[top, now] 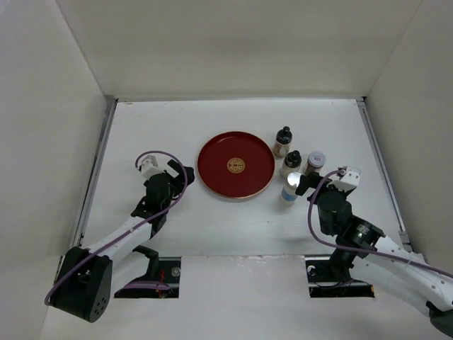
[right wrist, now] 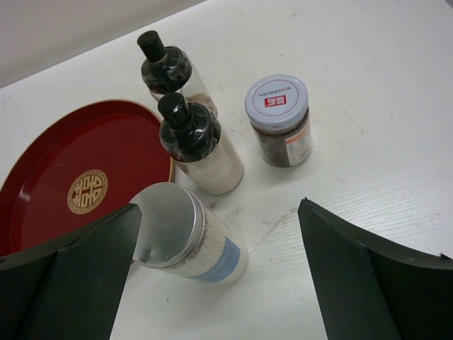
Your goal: Organize the condiment bottles
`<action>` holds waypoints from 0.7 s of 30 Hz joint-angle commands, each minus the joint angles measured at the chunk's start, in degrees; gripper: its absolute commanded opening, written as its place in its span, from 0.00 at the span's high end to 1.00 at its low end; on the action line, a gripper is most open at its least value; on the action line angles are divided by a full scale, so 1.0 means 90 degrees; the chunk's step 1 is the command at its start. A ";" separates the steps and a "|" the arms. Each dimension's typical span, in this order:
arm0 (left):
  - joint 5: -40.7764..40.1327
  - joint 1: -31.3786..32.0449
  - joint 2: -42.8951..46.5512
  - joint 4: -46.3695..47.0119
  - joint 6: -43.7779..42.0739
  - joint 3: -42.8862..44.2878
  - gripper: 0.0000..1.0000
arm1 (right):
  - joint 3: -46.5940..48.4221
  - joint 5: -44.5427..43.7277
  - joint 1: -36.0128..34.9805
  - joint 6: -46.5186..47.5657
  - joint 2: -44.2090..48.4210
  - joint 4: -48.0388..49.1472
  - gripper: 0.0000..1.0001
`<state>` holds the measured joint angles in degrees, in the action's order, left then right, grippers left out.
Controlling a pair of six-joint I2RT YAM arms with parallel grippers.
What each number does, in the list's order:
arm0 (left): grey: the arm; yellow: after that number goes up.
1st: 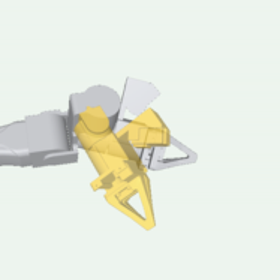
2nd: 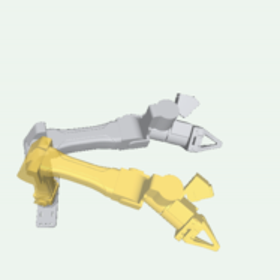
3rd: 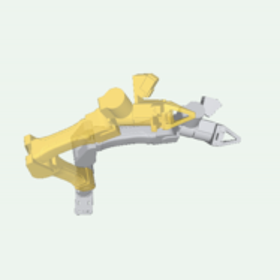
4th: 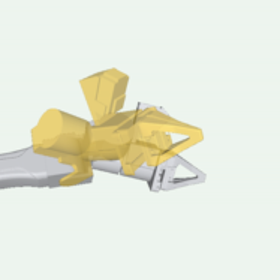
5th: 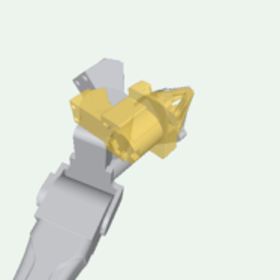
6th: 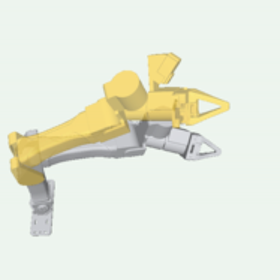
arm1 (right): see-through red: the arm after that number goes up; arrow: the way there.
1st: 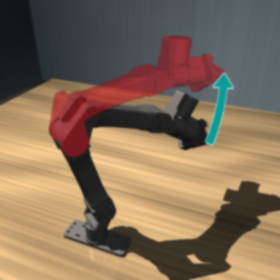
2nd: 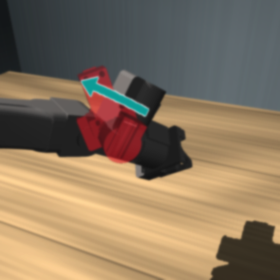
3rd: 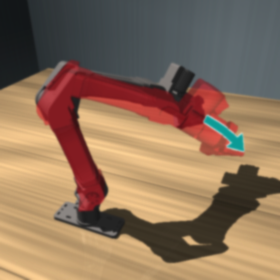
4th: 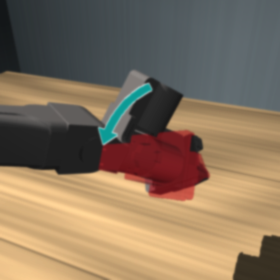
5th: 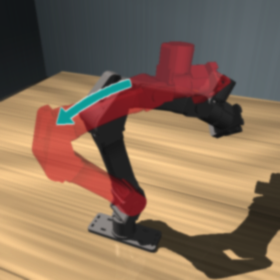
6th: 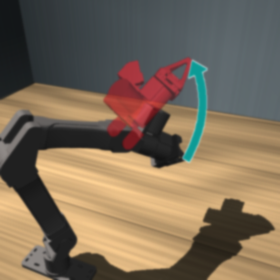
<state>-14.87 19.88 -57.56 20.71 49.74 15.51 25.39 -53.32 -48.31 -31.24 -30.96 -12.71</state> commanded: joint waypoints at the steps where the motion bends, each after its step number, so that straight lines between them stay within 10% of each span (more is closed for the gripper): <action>1: -0.0027 -0.0075 0.0018 0.0140 -0.0048 0.0123 0.00 | 0.0070 -0.0053 0.0061 -0.0093 0.0110 -0.0072 0.00; 17: -0.0085 -0.0007 0.0057 0.0247 -0.0077 0.0074 0.00 | 0.0343 0.0338 -0.0115 0.0132 -0.0495 0.0084 0.00; 21: -0.0047 0.0003 -0.0011 0.0355 -0.0048 0.0045 0.00 | 0.0382 0.0660 -0.0154 0.0365 -0.0817 0.0357 0.33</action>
<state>-14.98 19.64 -58.28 20.86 49.71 15.51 25.89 -49.91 -49.17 -29.61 -37.01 -12.82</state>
